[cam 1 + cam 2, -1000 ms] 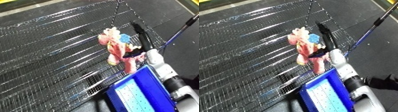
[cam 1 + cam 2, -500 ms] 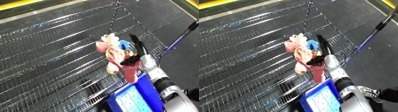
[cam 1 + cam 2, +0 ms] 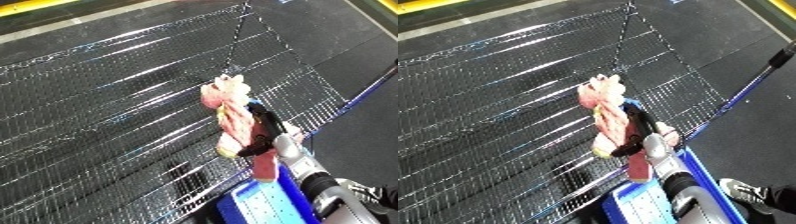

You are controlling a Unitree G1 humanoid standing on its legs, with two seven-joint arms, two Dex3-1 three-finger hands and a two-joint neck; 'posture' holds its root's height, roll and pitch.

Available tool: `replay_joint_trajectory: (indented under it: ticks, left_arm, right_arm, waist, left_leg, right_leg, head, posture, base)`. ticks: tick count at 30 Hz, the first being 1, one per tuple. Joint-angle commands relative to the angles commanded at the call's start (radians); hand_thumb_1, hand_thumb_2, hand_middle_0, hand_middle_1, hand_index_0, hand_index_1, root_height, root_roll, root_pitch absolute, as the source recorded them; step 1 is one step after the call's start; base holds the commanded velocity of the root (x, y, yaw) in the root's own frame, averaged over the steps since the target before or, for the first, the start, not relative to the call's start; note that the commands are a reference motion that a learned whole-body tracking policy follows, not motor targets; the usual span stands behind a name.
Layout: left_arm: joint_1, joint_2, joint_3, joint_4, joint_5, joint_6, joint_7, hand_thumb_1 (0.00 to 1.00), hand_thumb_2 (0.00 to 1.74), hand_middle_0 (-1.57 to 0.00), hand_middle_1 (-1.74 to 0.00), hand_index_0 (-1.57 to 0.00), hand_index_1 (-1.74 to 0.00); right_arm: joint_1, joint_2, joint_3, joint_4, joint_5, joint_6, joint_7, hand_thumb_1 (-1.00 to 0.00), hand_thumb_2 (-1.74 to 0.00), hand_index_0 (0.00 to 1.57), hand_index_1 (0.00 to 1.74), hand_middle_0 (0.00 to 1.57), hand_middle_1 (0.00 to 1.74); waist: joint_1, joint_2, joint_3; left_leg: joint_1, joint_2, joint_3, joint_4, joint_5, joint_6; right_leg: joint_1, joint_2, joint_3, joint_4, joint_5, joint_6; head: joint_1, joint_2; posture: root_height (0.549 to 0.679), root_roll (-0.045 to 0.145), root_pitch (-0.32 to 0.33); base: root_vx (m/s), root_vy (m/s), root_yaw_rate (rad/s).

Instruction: Pick up the object and place it into the box

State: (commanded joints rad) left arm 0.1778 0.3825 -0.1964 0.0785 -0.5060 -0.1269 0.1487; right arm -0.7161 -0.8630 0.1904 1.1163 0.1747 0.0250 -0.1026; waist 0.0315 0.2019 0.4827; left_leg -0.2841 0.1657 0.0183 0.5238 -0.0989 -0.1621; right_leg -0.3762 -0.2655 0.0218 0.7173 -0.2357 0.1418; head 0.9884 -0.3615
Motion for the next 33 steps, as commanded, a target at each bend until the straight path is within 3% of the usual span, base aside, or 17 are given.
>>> replay_joint_trajectory:
  ticks: [9,15,23,27,33]
  left_arm:
    - [-0.003,0.004,0.010,0.020,0.005,-0.002,-0.004,1.00,1.74,-1.57,-1.74,-1.57,-1.74]
    - [0.000,0.006,0.018,0.024,0.004,0.002,-0.006,1.00,1.74,-1.57,-1.74,-1.57,-1.74]
    - [-0.012,0.011,0.028,0.033,0.006,0.005,-0.006,1.00,1.74,-1.57,-1.74,-1.57,-1.74]
    - [-0.018,0.013,0.036,0.037,0.008,0.006,-0.001,1.00,1.74,-1.57,-1.74,-1.57,-1.74]
    - [-0.023,0.012,0.064,0.046,0.019,0.009,0.016,1.00,1.74,-1.57,-1.74,-1.57,-1.74]
  right_arm:
    - [0.045,0.028,-0.004,-0.015,0.003,-0.004,0.006,-0.85,-1.48,1.33,1.48,1.33,1.48]
    - [0.065,0.031,-0.018,-0.020,0.002,-0.004,0.002,-0.85,-1.48,1.33,1.48,1.33,1.48]
    - [0.101,0.043,-0.024,-0.087,0.002,-0.013,-0.005,-0.85,-1.48,1.33,1.48,1.33,1.48]
    - [0.133,0.040,-0.051,-0.181,0.012,-0.034,-0.029,-0.85,-1.48,1.33,1.48,1.33,1.48]
    - [0.279,0.046,-0.184,-0.462,0.032,-0.077,-0.093,-0.85,-1.48,1.33,1.48,1.33,1.48]
  waist:
    - [0.002,-0.025,0.001]
    - [0.008,-0.037,0.004]
    - [0.011,-0.060,-0.003]
    - [0.006,-0.073,-0.008]
    - [-0.017,-0.091,-0.016]
  left_leg:
    - [0.006,0.007,-0.004,0.003,-0.001,-0.0036]
    - [0.005,0.010,-0.009,0.011,-0.001,-0.0053]
    - [0.013,0.015,-0.014,0.016,-0.002,-0.0063]
    - [0.017,0.019,-0.016,0.018,-0.003,-0.0064]
    - [0.035,0.025,-0.012,0.017,-0.005,-0.0045]
  right_leg:
    - [0.019,0.0041,-0.008,-0.002,0.002,-0.0001]
    - [0.026,0.0050,-0.011,-0.001,0.005,-0.0008]
    - [0.044,0.0097,-0.018,0.000,0.005,-0.0016]
    - [0.055,0.0117,-0.020,-0.002,0.004,-0.0017]
    - [0.075,0.0123,-0.023,-0.002,0.001,-0.0017]
  head:
    - [-0.015,-0.011]
    - [-0.029,0.001]
    - [-0.046,0.003]
    - [-0.051,-0.008]
    - [-0.048,-0.010]
  posture:
    - [0.636,0.072,-0.090]
    - [0.636,0.068,-0.099]
    - [0.636,0.061,-0.111]
    - [0.636,0.058,-0.119]
    - [0.636,0.056,-0.133]
  base:
    - [-0.013,-0.005,0.016]
    - [-0.028,-0.002,0.026]
    - [-0.026,-0.004,0.007]
    - [-0.027,-0.002,0.011]
    - [-0.022,0.001,-0.009]
